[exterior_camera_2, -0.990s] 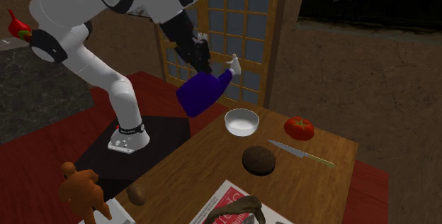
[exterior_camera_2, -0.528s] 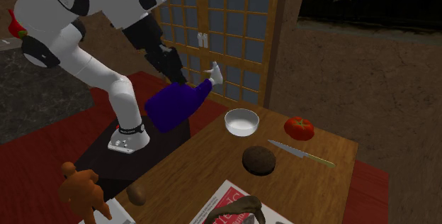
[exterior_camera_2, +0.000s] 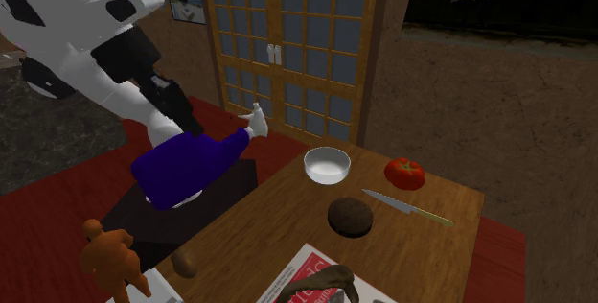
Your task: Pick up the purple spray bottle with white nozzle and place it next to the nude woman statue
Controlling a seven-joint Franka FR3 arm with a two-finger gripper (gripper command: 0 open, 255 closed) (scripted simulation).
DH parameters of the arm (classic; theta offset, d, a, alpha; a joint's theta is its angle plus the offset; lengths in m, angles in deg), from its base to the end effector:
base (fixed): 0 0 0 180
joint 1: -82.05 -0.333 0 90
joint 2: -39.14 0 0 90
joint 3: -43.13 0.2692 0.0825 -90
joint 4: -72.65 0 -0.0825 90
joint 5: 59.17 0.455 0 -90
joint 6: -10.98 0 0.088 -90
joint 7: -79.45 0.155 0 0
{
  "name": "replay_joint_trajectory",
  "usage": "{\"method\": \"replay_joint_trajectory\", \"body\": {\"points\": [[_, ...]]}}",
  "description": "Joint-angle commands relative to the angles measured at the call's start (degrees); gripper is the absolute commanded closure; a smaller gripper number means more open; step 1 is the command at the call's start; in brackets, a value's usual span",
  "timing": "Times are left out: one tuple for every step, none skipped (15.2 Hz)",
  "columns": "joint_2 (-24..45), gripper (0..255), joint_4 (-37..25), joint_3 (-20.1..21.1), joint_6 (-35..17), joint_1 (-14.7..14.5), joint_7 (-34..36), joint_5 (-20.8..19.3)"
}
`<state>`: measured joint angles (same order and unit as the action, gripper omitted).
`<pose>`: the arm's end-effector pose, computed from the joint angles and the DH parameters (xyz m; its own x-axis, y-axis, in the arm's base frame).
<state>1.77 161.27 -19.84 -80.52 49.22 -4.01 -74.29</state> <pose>0.3714 -0.4508 0.6584 0.5581 0.7520 0.3506 0.7037 -0.6529 0.2803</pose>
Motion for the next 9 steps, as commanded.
{"method": "replay_joint_trajectory", "body": {"points": [[0.1,255,-3.8,-3.5,2.1,-1.9,-2.7,-0.3],[0.0,255,-5.4,-5.0,3.0,-2.8,-3.9,-0.6],[-0.2,255,-7.2,-6.6,4.0,-3.8,-5.0,-0.8],[-0.3,255,-9.0,-8.3,5.0,-4.9,-6.1,-1.1],[-0.5,255,-11.0,-10.0,6.0,-6.2,-7.3,-1.5],[-0.7,255,-13.2,-11.8,7.1,-7.6,-8.4,-1.8],[-1.0,255,-15.5,-13.6,8.3,-9.1,-9.5,-2.3],[-1.3,255,-18.0,-15.5,9.6,-10.9,-10.6,-2.8],[-1.7,255,-20.8,-17.4,10.9,-12.8,-11.8,-3.4]]}}
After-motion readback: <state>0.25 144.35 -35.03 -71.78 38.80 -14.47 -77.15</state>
